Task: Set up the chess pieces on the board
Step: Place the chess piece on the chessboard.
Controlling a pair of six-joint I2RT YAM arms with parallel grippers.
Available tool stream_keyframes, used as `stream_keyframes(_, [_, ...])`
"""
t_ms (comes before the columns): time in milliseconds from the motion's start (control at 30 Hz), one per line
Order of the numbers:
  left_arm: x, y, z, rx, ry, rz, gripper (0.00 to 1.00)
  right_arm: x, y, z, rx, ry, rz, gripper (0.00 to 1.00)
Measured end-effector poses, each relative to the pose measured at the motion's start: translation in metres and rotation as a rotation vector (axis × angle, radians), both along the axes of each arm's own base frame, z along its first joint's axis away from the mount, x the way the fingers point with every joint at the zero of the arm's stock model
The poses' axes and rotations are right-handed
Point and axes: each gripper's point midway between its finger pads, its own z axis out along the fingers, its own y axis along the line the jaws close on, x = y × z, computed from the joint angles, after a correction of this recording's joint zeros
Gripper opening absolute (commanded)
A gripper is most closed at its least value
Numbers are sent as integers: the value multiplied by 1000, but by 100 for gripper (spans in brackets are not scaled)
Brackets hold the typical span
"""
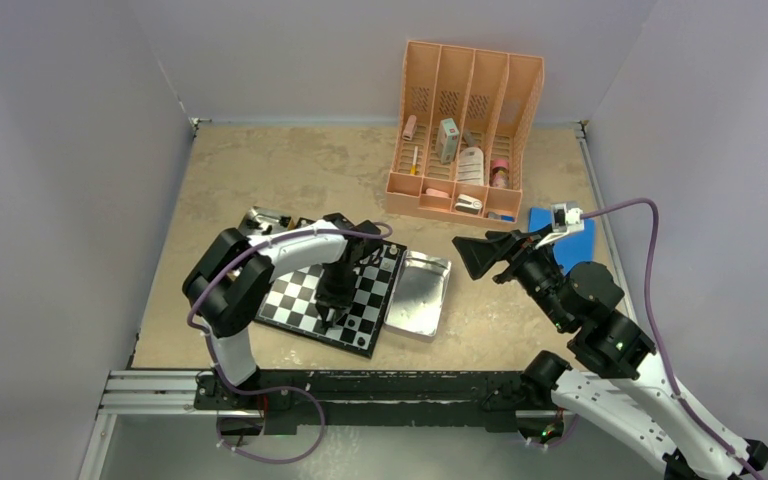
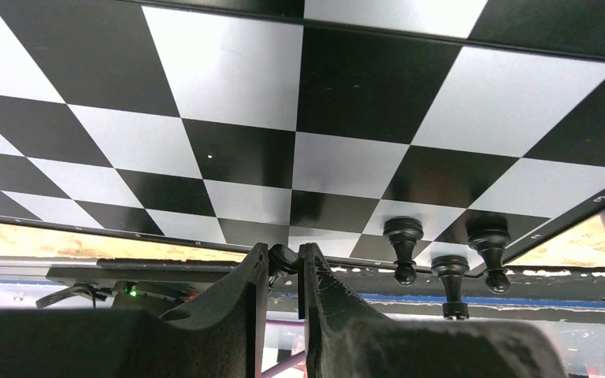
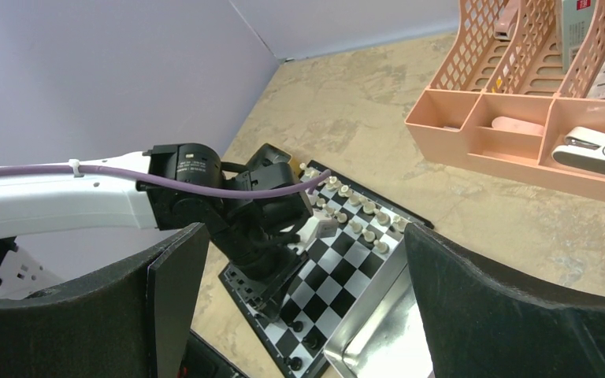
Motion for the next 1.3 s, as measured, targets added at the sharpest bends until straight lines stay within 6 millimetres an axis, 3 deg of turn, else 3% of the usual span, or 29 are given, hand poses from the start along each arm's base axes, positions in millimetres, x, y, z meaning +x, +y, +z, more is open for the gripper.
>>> stream_keyframes(967, [17, -15, -2, -33, -40, -5, 14, -1, -1, 2, 5, -5, 0, 96])
stream_keyframes(1300, [17, -14, -4, -27, -35, -5, 23, -2, -2, 3, 7, -7, 0, 96])
